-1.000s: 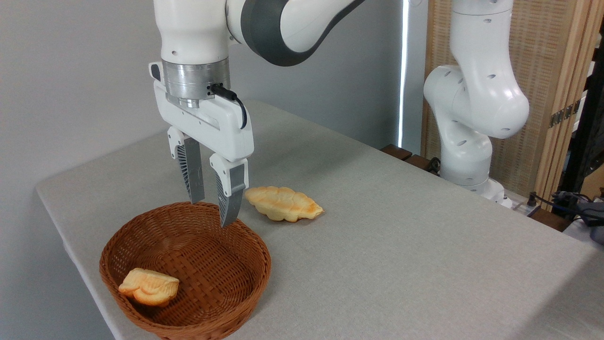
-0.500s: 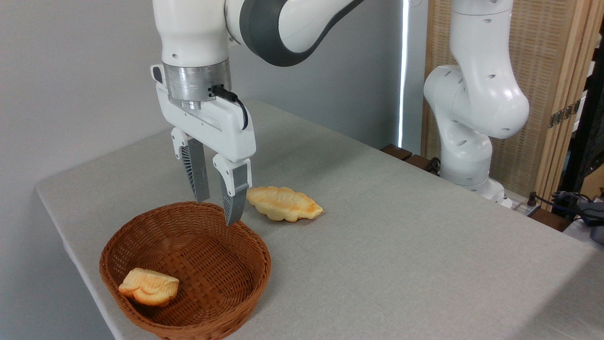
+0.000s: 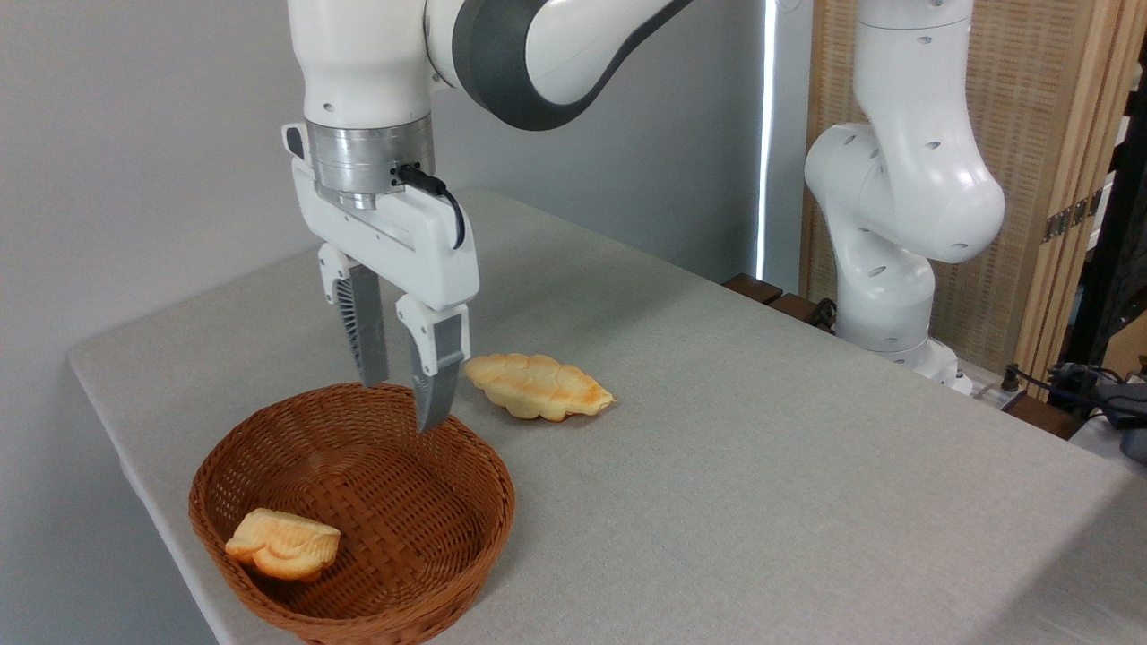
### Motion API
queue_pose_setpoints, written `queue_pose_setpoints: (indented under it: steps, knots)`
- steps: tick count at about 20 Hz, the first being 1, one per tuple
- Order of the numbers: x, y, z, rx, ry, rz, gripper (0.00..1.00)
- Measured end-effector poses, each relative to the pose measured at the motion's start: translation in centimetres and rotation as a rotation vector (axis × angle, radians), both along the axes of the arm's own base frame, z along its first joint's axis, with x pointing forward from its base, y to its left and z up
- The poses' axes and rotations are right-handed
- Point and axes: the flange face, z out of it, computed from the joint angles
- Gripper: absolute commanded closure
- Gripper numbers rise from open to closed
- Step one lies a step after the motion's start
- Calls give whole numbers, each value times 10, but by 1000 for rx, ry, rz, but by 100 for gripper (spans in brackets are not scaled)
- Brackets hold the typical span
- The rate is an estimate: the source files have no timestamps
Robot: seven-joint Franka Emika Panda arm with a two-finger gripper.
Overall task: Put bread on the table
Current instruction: 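Lower the open gripper into the basket around the bread roll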
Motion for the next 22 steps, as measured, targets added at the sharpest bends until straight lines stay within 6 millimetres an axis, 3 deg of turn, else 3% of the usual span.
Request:
queue_pose_setpoints:
  steps: [5, 13, 22]
  knots:
    - [20, -2, -13, -3, -88, 7, 0]
    - [64, -6, -64, -1, -261, 17, 0]
    - [78, -14, -97, 4, -304, 8, 0]
